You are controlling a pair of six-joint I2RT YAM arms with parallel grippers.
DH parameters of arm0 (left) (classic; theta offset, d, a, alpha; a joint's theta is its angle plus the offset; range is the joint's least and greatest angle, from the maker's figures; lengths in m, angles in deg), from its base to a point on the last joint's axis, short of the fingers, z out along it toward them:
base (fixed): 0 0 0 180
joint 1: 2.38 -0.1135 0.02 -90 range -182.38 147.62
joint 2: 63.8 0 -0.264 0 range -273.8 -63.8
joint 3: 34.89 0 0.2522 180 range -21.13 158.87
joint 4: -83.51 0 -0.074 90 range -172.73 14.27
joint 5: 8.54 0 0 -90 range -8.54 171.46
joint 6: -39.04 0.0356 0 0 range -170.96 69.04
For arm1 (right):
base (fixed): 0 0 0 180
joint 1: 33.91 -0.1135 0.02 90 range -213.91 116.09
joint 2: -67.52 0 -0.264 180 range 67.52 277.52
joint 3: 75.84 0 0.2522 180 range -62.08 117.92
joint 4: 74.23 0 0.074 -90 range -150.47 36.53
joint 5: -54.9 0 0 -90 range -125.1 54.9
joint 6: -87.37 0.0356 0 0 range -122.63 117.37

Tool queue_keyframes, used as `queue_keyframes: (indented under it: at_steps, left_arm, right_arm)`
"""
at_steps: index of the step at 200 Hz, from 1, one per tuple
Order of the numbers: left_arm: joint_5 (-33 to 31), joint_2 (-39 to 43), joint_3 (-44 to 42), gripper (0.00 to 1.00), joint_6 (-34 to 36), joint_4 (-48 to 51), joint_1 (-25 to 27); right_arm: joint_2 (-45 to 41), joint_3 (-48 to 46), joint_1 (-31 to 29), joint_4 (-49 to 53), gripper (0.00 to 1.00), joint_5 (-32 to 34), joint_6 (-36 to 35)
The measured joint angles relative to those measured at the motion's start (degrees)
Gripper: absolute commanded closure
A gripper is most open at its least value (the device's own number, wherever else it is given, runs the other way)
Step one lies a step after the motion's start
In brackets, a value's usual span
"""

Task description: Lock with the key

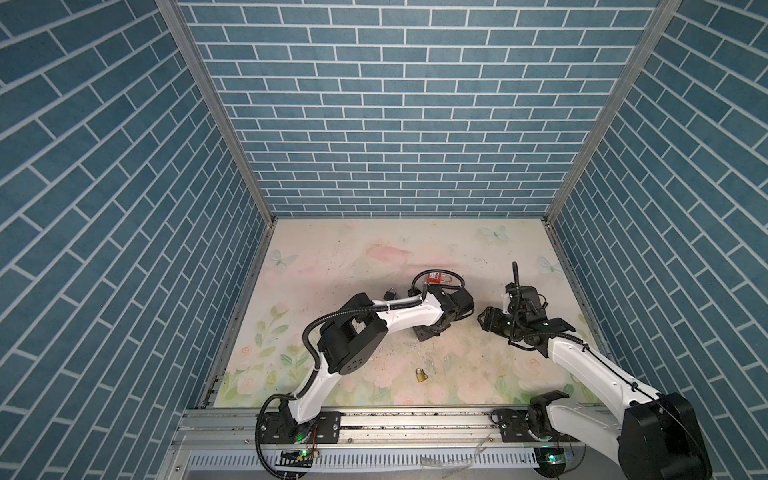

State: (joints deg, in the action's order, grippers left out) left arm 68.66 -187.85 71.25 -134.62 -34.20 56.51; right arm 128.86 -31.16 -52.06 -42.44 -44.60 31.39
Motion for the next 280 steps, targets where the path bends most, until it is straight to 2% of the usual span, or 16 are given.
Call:
queue_keyframes:
  at_steps: [38, 84, 128, 162, 181, 207, 242, 280]
  left_arm:
    - [-1.3, 3.9, -6.4, 1.00, 14.7, -8.7, -0.2]
    - [1.4, 19.5, -27.7, 1.00, 39.0, -28.2, -0.6]
    - [10.1, 33.9, -39.0, 1.00, 62.0, -43.5, -4.2]
    - [16.7, 38.7, -42.6, 1.00, 75.1, -49.5, -6.2]
    - [21.2, 39.9, -43.8, 1.00, 80.2, -52.0, -7.0]
    - [28.5, 41.4, -45.4, 1.00, 85.4, -55.4, -8.5]
    - [35.8, 42.9, -45.8, 1.00, 88.7, -59.7, -9.0]
    - [38.9, 43.3, -45.8, 1.00, 89.5, -61.3, -9.1]
  right_arm:
    - [-2.6, 1.6, 0.1, 1.5, 0.34, -2.2, -0.9]
    - [-8.8, 8.3, 0.2, 3.9, 0.34, -5.1, -2.6]
    - [-11.6, 14.2, 0.3, 7.8, 0.35, -13.2, -4.2]
    - [-11.6, 16.4, 0.2, 12.1, 0.36, -21.7, -4.5]
    - [-11.6, 16.6, -1.0, 14.3, 0.35, -25.0, -4.6]
    - [-11.6, 16.6, -6.0, 15.7, 0.35, -25.2, -4.9]
    - [-9.6, 16.6, -12.0, 15.8, 0.37, -22.3, -5.0]
    - [-6.6, 16.6, -12.6, 15.8, 0.42, -17.1, -5.5]
